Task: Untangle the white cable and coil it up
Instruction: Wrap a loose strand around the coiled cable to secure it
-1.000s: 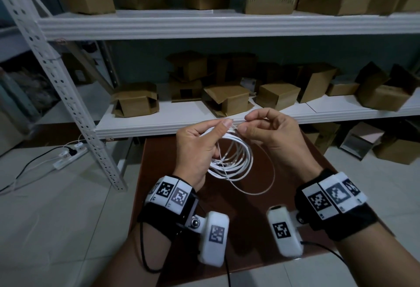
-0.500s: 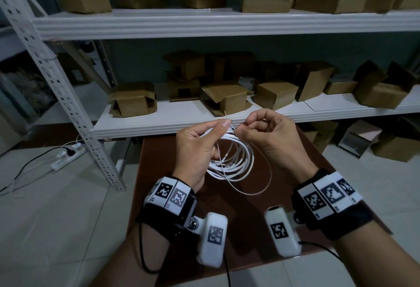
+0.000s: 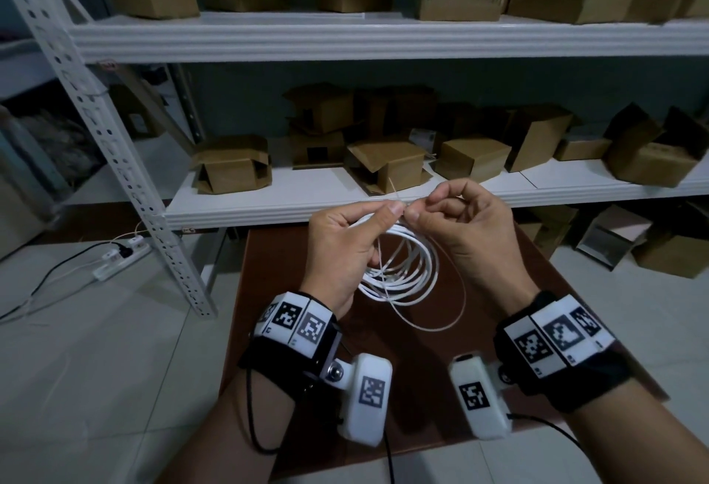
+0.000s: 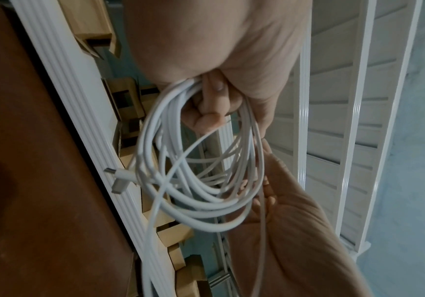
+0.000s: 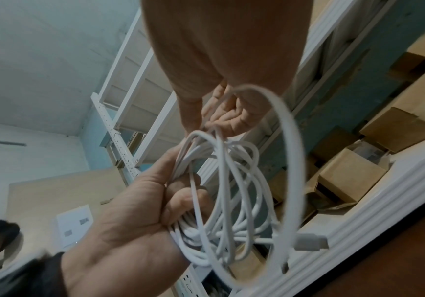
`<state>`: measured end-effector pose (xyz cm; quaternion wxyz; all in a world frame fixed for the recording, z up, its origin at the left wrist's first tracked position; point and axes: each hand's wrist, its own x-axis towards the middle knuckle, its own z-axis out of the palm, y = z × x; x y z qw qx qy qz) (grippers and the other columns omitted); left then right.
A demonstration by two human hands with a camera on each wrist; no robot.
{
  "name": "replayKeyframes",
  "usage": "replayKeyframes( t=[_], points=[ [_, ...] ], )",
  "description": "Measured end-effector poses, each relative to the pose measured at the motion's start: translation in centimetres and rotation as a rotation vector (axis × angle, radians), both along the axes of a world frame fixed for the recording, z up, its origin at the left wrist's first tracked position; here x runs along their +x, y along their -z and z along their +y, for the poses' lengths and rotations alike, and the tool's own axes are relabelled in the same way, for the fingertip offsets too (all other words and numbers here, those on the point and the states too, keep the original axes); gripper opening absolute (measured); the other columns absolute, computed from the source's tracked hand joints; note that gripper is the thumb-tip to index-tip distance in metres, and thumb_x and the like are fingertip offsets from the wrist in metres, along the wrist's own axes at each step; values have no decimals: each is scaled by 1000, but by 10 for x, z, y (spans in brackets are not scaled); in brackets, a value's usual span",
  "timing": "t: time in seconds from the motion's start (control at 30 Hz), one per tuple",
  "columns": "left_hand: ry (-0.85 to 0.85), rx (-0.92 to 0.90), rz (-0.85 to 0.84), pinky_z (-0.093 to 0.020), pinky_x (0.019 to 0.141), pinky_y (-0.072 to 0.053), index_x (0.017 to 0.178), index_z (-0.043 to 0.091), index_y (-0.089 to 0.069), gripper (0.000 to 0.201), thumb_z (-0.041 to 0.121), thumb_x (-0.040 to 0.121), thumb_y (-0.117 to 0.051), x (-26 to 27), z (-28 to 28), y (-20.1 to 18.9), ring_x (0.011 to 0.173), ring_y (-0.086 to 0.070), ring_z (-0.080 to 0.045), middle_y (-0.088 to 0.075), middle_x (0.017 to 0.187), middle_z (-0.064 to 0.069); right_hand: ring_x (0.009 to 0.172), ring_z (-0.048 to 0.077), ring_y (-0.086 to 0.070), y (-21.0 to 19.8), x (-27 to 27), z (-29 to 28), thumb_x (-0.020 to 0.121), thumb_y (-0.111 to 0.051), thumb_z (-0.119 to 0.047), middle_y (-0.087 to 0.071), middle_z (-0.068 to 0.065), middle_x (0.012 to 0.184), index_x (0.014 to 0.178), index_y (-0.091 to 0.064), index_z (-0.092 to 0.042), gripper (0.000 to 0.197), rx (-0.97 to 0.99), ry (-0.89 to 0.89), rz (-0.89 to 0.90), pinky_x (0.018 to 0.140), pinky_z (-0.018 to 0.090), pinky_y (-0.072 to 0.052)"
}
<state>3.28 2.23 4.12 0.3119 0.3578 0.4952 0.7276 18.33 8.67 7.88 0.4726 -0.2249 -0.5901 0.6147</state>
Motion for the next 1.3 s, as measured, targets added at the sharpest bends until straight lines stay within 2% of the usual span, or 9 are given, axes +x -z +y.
replayKeyframes(
  t=[0.07, 0.2, 0.3, 0.4, 0.6, 0.77, 0.97, 1.2, 1.3],
  points=[
    [-28, 6, -7, -61, 70, -51, 99, 19, -87, 19, 32, 85, -87, -2, 0, -1, 74, -65, -61, -74, 93, -38, 79, 22, -73, 0, -2, -1, 77, -84, 7, -75, 20, 90, 106, -59, 15, 39, 32, 19, -40, 79, 30, -64],
    [-47, -3, -16, -58, 73, -49, 99, 19, -87, 22, 34, 83, -89, -7, 0, 1, 78, -64, -46, -72, 94, -41, 80, 29, -63, 3, -2, -1, 77, -85, 5, -67, 23, 86, 101, -61, 16, 36, 48, 42, -74, 75, 26, -62],
    [-27, -12, -22, -63, 71, -52, 99, 17, -87, 25, 35, 82, -89, -5, 1, 3, 73, -64, -53, -74, 92, -37, 82, 34, -63, 3, 0, -1, 79, -82, 9, -69, 26, 86, 101, -58, 17, 33, 18, 50, -55, 74, 28, -62],
    [10, -25, -11, -48, 65, -47, 99, 14, -86, 18, 28, 87, -87, 1, 2, 6, 69, -57, -40, -80, 87, -19, 77, 30, -69, 1, 3, -2, 81, -78, 12, -76, 18, 86, 101, -60, 8, 28, 17, 44, -27, 72, 28, -63],
    [40, -23, -5, -31, 56, -41, 97, 11, -86, 15, 23, 90, -84, -1, 3, 5, 65, -50, -34, -69, 90, -42, 72, 18, -69, 1, 3, 4, 83, -79, 8, -70, 19, 84, 102, -63, 9, 25, 27, 16, -69, 72, 25, -61],
    [172, -90, 11, -28, 47, -32, 97, -1, -82, 14, 12, 94, -77, 3, -1, 2, 39, -36, -7, -60, 52, 3, 80, 11, -68, 1, 4, 10, 92, -74, -6, -74, 19, 91, 107, -75, 3, 18, 44, -20, -157, 74, 21, -54],
    [293, -130, 25, -27, 44, -31, 94, 7, -84, 13, 17, 94, -77, 5, -3, 0, 44, -30, -16, -59, 51, 3, 64, 6, -56, 3, 10, 15, 81, -80, -18, -71, -2, 73, 95, -79, -1, 23, 17, -23, -160, 67, 23, -46],
    [222, -148, 202, -31, 47, -33, 116, 17, -83, 28, 32, 94, -77, 12, -5, 2, 43, -34, -8, -82, 90, 1, 60, 5, -63, 0, 14, 18, 79, -85, -15, -74, -3, 66, 84, -79, -6, 13, 139, 149, -158, 60, 17, -51],
    [217, -143, 251, -42, 55, -55, 127, 9, -77, 32, 26, 101, -69, 17, -7, -4, 80, -25, -2, -80, 118, -8, 68, 10, -73, 0, 15, 18, 78, -88, -17, -79, 2, 75, 85, -81, -7, 14, 216, 232, -187, 65, 19, -57]
  ],
)
